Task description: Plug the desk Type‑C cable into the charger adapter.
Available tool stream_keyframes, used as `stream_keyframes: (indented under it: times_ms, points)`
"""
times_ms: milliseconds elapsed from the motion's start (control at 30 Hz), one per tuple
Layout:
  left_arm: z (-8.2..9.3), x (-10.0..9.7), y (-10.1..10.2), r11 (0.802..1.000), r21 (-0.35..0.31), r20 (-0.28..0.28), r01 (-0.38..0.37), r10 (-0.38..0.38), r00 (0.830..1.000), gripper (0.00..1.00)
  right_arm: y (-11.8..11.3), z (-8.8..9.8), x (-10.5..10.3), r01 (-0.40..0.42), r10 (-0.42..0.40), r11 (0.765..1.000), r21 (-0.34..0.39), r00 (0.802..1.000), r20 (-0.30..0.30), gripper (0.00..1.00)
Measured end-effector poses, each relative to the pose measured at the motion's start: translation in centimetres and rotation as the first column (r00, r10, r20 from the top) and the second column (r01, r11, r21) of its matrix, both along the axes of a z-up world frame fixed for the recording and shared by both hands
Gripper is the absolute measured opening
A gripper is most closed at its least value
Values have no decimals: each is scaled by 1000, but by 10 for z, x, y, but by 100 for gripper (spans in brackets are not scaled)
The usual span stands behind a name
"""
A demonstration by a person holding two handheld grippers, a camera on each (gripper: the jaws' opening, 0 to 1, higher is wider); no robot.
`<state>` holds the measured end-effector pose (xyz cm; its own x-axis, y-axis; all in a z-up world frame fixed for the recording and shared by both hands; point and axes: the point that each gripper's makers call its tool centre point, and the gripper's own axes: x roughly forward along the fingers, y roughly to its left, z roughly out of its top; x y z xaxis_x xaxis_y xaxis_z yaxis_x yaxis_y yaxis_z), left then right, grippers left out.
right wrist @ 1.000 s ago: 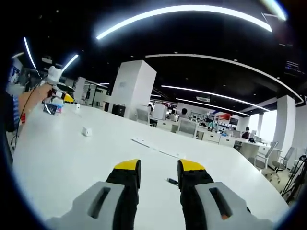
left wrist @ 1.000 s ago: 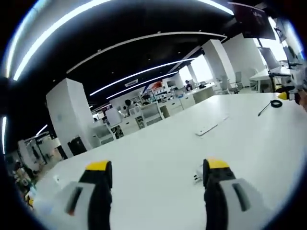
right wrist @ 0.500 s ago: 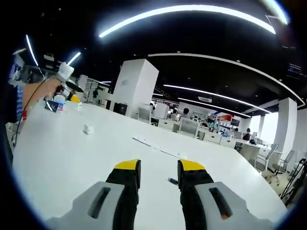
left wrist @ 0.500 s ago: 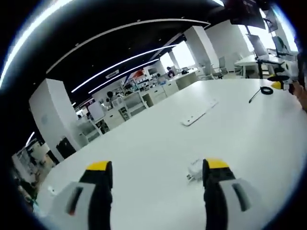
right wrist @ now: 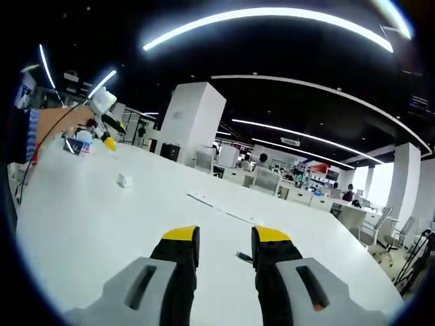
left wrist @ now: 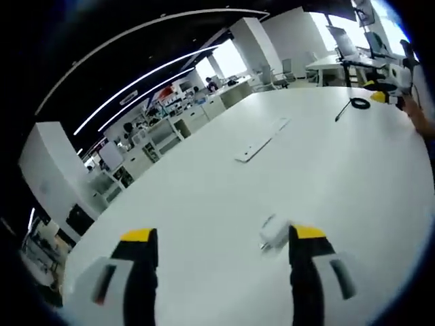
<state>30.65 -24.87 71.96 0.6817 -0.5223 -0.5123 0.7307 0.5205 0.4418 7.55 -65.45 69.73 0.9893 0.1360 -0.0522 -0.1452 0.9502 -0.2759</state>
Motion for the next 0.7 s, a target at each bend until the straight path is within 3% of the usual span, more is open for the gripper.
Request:
stream_keyframes:
  times_ms: [200, 367, 567, 700]
  points:
    - [-11, 4, -13, 991, 102, -13, 83, -82, 997, 80, -1, -1, 1, 2, -2, 1000, -8, 1000, -4, 31]
    - [-27, 4, -25, 949, 255, -57, 188, -179, 982, 81, 0, -4, 2, -2, 1, 1000, -15, 1000, -15, 31]
    - [-42, 1, -44, 900, 322, -141, 294, -261, 955, 78, 1, -7, 4, 0, 0, 1000, -24, 1000, -25, 31]
    - [-57, 3, -54, 869, 368, -197, 332, -276, 941, 77, 0, -7, 5, -1, 0, 1000, -25, 1000, -29, 31]
